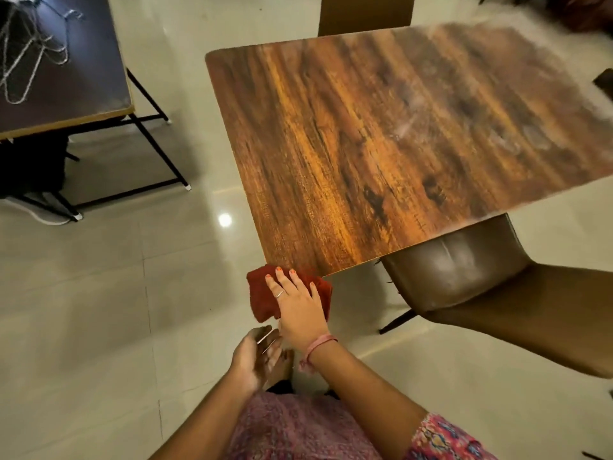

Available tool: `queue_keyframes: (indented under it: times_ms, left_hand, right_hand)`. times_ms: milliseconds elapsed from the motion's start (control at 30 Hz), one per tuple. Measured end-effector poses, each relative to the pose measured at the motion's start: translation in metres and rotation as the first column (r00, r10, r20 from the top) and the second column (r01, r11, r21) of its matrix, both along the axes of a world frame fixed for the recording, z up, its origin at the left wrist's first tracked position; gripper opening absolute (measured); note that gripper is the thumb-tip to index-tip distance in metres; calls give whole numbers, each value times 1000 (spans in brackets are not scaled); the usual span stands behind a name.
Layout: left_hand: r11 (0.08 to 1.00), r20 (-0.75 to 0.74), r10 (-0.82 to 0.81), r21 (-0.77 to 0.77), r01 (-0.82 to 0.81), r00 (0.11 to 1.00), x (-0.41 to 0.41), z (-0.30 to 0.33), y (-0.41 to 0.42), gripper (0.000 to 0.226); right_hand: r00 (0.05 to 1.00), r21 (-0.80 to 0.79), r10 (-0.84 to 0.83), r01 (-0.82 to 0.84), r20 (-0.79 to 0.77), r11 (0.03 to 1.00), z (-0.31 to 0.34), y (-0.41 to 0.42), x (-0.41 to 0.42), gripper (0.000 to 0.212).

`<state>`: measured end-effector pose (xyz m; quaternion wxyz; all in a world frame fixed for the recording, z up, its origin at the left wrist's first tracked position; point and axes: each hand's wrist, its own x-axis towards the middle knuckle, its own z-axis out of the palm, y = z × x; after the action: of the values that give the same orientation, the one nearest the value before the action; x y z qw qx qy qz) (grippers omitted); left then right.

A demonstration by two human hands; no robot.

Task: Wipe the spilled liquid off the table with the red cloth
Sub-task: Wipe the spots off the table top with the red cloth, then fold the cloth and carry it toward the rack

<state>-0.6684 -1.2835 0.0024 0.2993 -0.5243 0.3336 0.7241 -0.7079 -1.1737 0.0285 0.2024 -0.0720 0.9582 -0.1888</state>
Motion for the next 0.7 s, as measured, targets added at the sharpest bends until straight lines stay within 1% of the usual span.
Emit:
queue_keyframes:
  times_ms: [33, 67, 100, 133, 200, 267, 300, 333, 367, 400, 467, 500, 533, 567, 600, 667, 700]
  left_hand:
    - [999, -22, -35, 8, 35, 999, -4, 4, 2, 18]
    - [997, -48, -72, 15, 73, 996, -7, 8, 4, 19]
    - [994, -78, -106, 27, 108, 991, -10, 12, 8, 22]
    - [989, -107, -134, 51, 140, 985, -12, 17, 12, 26]
    - [965, -164, -222, 106, 241, 961, -16, 29, 24, 34]
    - [921, -194, -347, 116, 373, 918, -15, 39, 37, 38]
    - [896, -204, -412, 87, 436, 888, -15, 42, 43, 36]
    - [863, -224, -485, 37, 505, 845, -13, 44, 51, 33]
    - [824, -252, -553, -26, 565, 794, -12, 47, 60, 29]
    - [781, -287, -616, -103, 616, 733, -10, 47, 71, 23]
    - [676, -341, -733, -268, 686, 589, -4, 50, 91, 14]
    - [606, -362, -791, -344, 717, 494, 2, 53, 104, 17]
    - [530, -383, -839, -414, 740, 387, 7, 57, 115, 23]
    - [460, -408, -869, -463, 758, 278, 14, 63, 128, 29]
    - [399, -440, -880, -486, 778, 176, 22, 69, 140, 31]
    - [284, -511, -860, -471, 835, 4, 41, 84, 165, 27]
    - [219, -532, -845, -442, 870, -57, 53, 92, 179, 23]
  right_hand:
    - [995, -129, -82, 90, 65, 988, 8, 2, 1, 72]
    - [973, -264, -173, 209, 153, 942, 17, 6, 2, 70]
    - [929, -379, -261, 347, 261, 858, 26, 11, 4, 67]
    - [864, -460, -332, 486, 377, 743, 34, 19, 6, 62]
    - [691, -514, -423, 721, 586, 465, 47, 35, 18, 51]
    - [497, -479, -472, 862, 728, 169, 51, 56, 39, 35]
    - [414, -455, -460, 890, 785, 24, 53, 65, 51, 29]
    - [354, -439, -440, 892, 825, -107, 54, 75, 65, 25]
    - [321, -432, -420, 878, 849, -203, 56, 83, 81, 23]
    - [302, -433, -409, 857, 861, -278, 58, 91, 97, 27]
    - [254, -424, -419, 819, 872, -386, 62, 104, 125, 46]
    - [198, -403, -434, 795, 879, -453, 64, 110, 140, 53]
    - [136, -379, -441, 760, 887, -528, 66, 115, 154, 56]
    - [75, -356, -437, 710, 896, -608, 69, 118, 169, 54]
    - [30, -339, -421, 644, 907, -686, 72, 121, 182, 49]
    - [-20, -337, -394, 481, 919, -809, 76, 127, 205, 44]
    - [-41, -346, -394, 400, 918, -849, 77, 131, 217, 44]
